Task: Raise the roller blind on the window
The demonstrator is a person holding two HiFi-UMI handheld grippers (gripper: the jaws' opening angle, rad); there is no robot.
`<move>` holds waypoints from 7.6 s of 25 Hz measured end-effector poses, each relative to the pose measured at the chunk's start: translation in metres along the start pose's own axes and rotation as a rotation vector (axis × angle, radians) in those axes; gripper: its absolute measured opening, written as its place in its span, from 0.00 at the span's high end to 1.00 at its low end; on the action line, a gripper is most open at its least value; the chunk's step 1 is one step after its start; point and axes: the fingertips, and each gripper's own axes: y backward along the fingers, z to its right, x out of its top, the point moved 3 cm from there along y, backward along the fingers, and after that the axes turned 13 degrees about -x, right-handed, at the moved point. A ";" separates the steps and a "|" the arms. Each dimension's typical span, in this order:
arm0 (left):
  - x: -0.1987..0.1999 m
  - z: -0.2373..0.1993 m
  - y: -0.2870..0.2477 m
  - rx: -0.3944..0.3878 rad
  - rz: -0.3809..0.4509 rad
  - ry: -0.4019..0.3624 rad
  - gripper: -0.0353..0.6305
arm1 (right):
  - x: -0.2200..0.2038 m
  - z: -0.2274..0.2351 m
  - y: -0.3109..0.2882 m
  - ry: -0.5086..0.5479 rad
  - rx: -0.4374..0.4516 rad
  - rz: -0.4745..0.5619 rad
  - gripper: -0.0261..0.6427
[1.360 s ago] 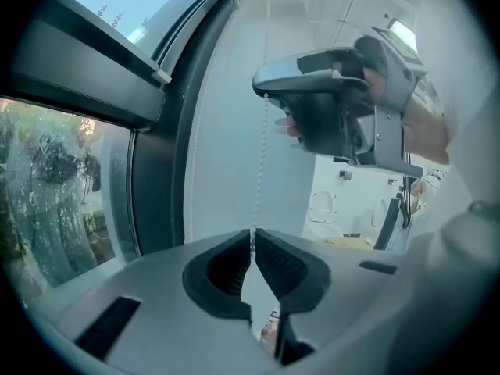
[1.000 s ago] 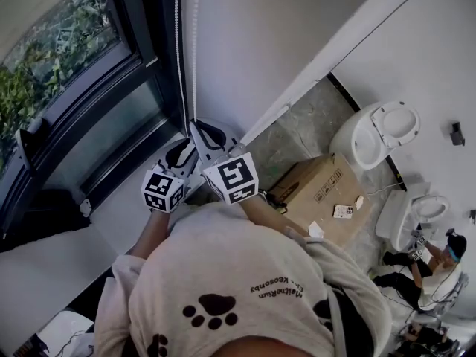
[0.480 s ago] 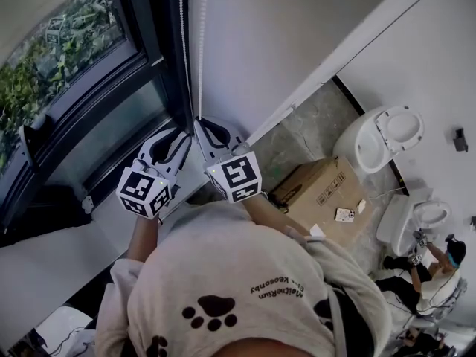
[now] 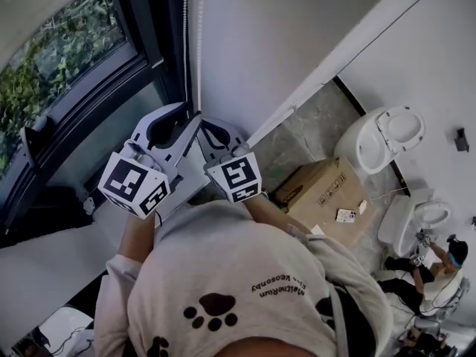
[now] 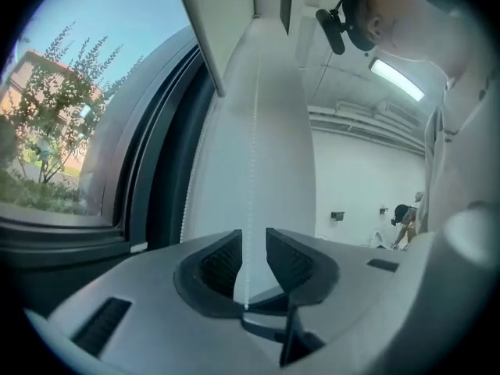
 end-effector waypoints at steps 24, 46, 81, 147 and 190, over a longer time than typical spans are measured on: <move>0.082 -0.003 -0.027 -0.027 0.022 -0.115 0.92 | -0.003 -0.001 0.002 0.010 0.009 -0.008 0.94; -0.026 -0.011 -0.029 0.002 -0.027 0.063 0.92 | -0.106 -0.004 -0.004 -0.004 0.057 -0.306 0.94; -0.087 -0.017 -0.025 -0.006 -0.071 0.168 0.92 | -0.051 0.013 0.024 -0.007 0.000 -0.240 0.80; -0.217 -0.014 -0.019 0.011 -0.246 0.103 0.92 | 0.044 0.005 0.005 -0.004 -0.058 0.071 0.94; 0.080 -0.005 -0.016 -0.169 0.104 -0.044 0.77 | 0.045 0.002 0.006 -0.005 -0.030 0.084 0.94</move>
